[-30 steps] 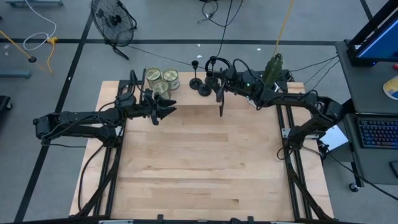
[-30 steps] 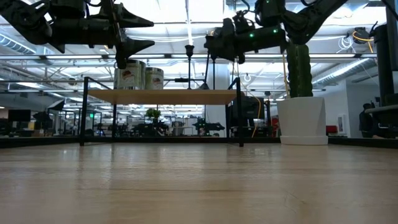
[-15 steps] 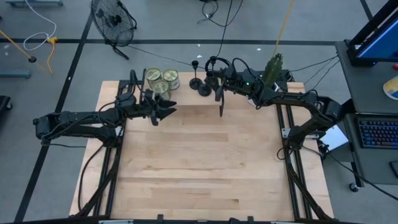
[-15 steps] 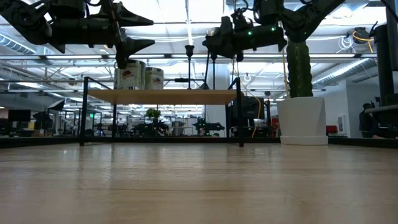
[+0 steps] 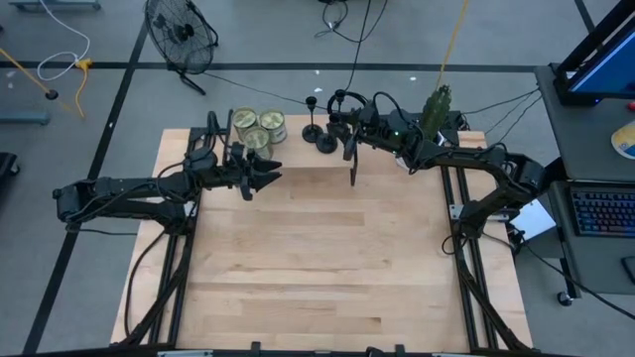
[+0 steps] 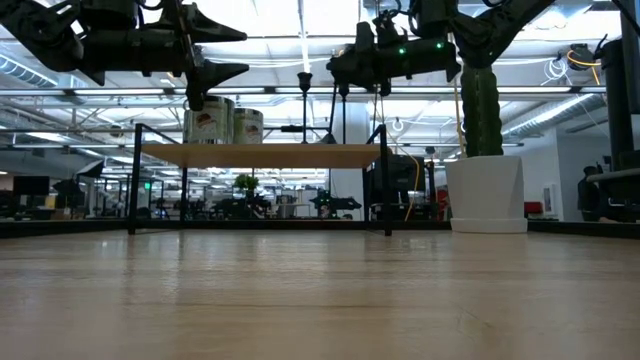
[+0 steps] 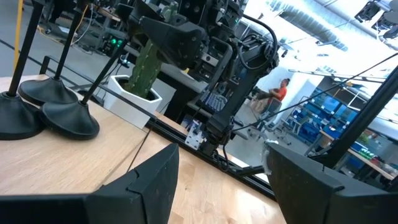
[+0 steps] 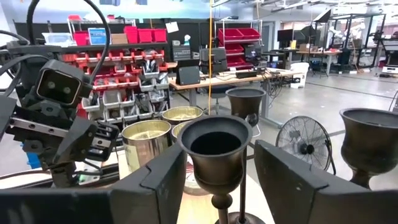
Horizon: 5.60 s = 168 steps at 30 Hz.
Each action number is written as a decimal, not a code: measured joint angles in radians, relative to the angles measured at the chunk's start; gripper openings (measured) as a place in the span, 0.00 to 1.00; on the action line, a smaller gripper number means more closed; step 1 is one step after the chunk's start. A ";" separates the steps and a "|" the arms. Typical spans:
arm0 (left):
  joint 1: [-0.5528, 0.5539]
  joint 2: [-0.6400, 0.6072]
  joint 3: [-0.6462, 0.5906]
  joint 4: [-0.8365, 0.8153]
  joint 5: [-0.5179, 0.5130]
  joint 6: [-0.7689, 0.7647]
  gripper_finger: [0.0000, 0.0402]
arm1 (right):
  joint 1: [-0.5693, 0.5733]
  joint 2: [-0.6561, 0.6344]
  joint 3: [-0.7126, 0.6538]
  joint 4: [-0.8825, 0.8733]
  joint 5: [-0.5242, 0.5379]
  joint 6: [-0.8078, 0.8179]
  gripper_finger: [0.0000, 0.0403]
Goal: Pick & Place candle stick holders
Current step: Put the black candle holder on the shelf, then return to Home Position
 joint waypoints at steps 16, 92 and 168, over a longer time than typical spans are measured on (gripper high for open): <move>0.000 0.000 0.000 0.000 0.000 -0.003 0.60 | 0.000 0.000 0.000 0.038 0.000 0.000 0.38; -0.021 0.000 0.000 -0.006 0.025 0.001 0.60 | 0.030 -0.018 0.133 -0.284 0.033 -0.026 0.49; -0.339 -0.691 -0.120 -0.693 -0.283 0.352 0.60 | 0.163 -0.765 -0.691 0.083 0.107 0.351 0.01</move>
